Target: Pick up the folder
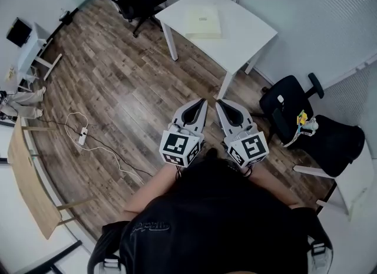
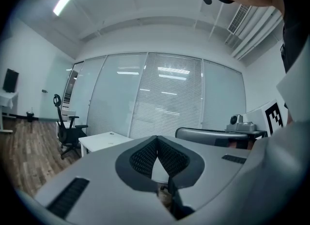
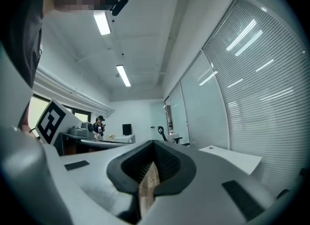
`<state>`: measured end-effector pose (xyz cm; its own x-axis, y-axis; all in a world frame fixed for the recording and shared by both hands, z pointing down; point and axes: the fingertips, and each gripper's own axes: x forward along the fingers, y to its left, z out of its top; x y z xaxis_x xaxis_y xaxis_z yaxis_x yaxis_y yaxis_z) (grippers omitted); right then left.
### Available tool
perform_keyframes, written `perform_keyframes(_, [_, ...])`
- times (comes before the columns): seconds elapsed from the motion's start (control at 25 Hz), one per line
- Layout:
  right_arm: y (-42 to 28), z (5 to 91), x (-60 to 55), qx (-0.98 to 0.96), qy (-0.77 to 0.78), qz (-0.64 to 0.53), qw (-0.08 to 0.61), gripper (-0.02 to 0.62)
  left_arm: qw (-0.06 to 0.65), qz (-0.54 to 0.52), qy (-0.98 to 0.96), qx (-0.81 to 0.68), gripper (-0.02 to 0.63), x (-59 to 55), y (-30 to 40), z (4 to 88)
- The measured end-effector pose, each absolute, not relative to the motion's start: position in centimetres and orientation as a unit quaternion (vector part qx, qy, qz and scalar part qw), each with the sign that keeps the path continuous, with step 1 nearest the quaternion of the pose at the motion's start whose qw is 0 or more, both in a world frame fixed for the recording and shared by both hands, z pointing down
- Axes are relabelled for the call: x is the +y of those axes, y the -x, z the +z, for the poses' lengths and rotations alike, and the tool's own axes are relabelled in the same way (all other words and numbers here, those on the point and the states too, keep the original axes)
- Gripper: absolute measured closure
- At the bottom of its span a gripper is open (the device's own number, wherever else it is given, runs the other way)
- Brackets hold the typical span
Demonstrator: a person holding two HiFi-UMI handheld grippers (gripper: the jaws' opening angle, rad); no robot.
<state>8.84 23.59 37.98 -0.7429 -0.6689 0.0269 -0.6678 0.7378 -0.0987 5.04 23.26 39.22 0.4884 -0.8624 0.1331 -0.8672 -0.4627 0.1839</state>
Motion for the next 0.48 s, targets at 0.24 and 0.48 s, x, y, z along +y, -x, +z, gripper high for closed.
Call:
perform_keyframes(0.24, [-9.5, 38.9, 21.9, 0.938, 0.341, -0.061, 0.010, 0.575, 0.098, 0.028, -0.852, -0.513, 0.592, 21.4, -6.2, 39.5])
perform_keyframes(0.48, [-10.0, 39.6, 19.7, 0.934, 0.350, -0.071, 0.003, 0.575, 0.114, 0.025, -0.859, -0.498, 0.592, 19.5, -6.9, 40.4])
